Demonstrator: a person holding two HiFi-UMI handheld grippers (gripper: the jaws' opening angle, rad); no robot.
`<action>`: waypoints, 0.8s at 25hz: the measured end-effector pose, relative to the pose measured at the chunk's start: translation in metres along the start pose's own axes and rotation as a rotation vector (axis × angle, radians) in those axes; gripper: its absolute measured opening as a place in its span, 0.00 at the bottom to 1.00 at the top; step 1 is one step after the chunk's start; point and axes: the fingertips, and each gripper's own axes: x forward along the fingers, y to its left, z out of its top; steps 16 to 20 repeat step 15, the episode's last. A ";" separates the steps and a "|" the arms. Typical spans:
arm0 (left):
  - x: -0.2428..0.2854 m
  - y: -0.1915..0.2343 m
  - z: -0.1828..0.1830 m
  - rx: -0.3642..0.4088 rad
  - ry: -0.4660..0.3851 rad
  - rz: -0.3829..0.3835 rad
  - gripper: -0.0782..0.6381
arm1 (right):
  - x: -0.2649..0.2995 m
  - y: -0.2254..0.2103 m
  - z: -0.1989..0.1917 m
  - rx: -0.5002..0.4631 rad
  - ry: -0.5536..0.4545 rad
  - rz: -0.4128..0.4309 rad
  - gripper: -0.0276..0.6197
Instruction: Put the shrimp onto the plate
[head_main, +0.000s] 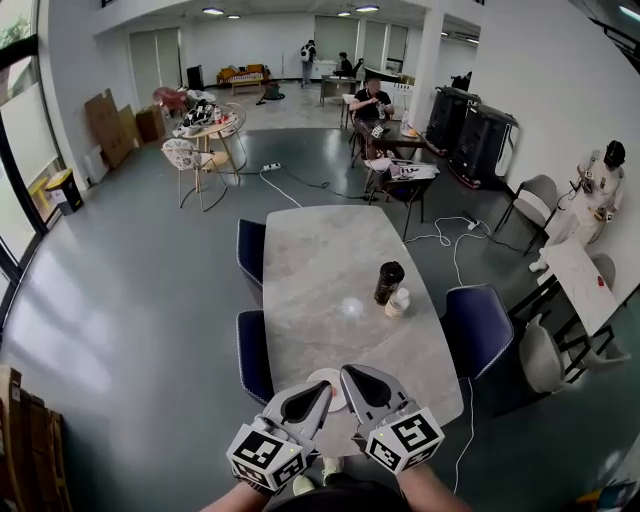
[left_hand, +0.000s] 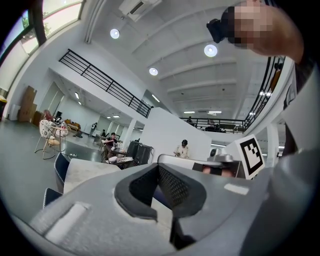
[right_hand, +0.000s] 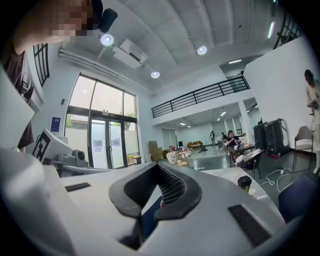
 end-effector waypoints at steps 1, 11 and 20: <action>-0.001 0.000 0.001 0.003 -0.003 0.001 0.12 | 0.000 0.002 0.001 -0.004 -0.003 0.004 0.04; 0.001 -0.002 0.002 0.019 -0.012 -0.001 0.12 | 0.001 0.004 0.003 -0.012 -0.011 0.011 0.04; 0.005 0.000 -0.001 0.018 -0.008 -0.002 0.12 | 0.003 0.001 0.001 -0.013 -0.009 0.011 0.04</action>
